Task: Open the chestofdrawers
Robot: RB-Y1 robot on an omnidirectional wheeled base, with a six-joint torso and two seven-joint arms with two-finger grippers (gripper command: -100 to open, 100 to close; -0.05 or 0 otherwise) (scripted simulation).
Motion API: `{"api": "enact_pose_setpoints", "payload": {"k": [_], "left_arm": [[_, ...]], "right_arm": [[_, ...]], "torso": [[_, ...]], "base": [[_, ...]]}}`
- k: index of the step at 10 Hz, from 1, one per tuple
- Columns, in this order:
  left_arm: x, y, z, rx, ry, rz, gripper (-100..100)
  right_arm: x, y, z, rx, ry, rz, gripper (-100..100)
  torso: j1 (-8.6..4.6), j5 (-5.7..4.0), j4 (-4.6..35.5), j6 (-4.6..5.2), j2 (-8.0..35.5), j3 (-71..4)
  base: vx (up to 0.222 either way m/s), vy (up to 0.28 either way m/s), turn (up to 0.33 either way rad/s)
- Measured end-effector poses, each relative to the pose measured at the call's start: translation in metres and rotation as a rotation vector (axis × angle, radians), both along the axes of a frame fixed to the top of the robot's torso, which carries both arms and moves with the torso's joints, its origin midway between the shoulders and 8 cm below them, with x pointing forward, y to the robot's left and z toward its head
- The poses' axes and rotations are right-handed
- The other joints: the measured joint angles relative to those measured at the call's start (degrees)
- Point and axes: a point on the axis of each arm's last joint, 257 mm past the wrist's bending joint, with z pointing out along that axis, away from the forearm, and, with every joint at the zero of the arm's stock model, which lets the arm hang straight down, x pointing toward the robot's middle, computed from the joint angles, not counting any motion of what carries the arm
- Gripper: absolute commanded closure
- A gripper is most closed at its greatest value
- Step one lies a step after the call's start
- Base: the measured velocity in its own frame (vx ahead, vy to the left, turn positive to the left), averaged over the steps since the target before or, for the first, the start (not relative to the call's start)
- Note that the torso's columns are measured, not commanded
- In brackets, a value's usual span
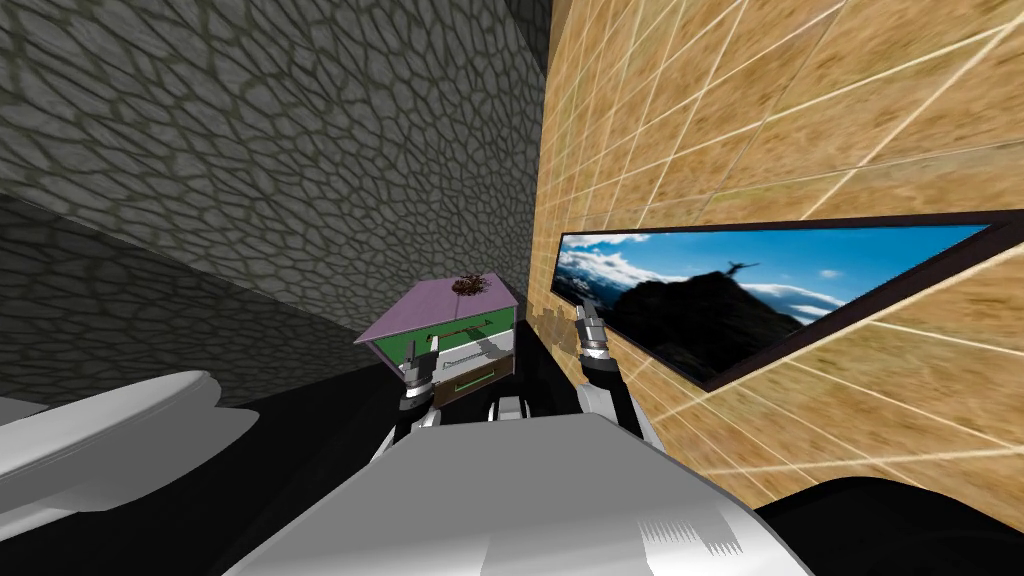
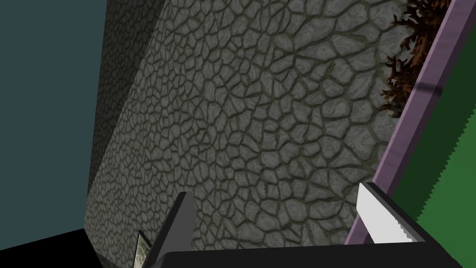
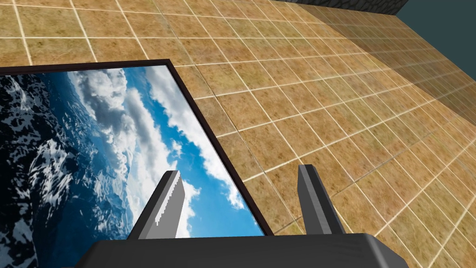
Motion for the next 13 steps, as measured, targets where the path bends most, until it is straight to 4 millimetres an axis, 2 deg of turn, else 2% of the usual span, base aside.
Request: {"api": "enact_pose_setpoints", "payload": {"k": [13], "left_arm": [[-0.012, 0.019, -0.074, -0.047, 0.092, 0.059, -100]], "right_arm": [[0.000, 0.000, 0.000, 0.000, 0.000, 0.000, 0]], "torso": [[0.00, 0.00, 0.0, -0.01, 0.0, 0.0]], "base": [[0.055, -0.021, 0.000]]}}
